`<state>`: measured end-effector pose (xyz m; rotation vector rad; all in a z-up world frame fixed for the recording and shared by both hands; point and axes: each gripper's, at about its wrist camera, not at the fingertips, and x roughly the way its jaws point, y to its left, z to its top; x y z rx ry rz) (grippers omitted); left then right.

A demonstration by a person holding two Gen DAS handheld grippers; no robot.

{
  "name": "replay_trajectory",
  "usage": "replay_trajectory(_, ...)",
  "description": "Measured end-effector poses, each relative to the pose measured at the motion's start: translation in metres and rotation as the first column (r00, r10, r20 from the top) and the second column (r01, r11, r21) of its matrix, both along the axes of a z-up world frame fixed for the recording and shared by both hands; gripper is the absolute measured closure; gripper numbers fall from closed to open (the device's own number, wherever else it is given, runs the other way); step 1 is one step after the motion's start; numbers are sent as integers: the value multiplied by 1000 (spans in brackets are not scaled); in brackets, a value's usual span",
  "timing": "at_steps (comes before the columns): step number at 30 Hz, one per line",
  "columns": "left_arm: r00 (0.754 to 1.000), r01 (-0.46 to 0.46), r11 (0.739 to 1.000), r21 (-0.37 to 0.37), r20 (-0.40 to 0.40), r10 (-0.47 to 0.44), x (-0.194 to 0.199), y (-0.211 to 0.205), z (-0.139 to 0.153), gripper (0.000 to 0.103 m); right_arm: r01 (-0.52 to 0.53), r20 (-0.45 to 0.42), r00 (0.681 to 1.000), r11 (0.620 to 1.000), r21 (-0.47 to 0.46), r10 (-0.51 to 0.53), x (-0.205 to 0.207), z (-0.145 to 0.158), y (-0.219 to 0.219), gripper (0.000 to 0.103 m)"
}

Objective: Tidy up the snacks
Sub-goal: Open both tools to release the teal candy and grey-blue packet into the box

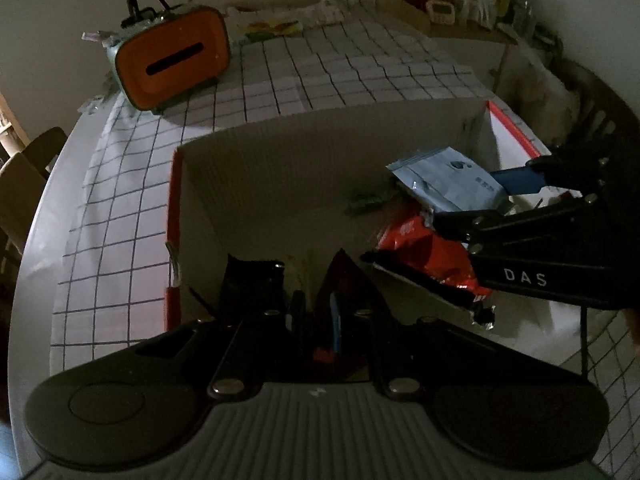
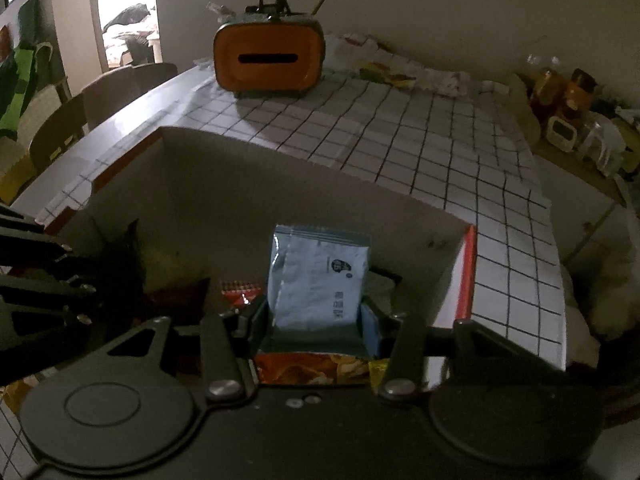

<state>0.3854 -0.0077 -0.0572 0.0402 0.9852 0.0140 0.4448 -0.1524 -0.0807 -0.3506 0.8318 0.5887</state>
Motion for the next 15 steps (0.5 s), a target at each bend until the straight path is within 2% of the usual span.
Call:
replay_trajectory(6, 1000, -2, 1000, -3, -24, 2, 2, 0, -9, 91, 3, -21, 1000, 1000, -4, -4, 2, -6, 0, 56)
replay_trajectory(15, 1000, -10, 1000, -12, 0, 10, -4, 1, -4, 90, 15, -20, 1000, 1000, 19, -14, 0, -1, -3, 44)
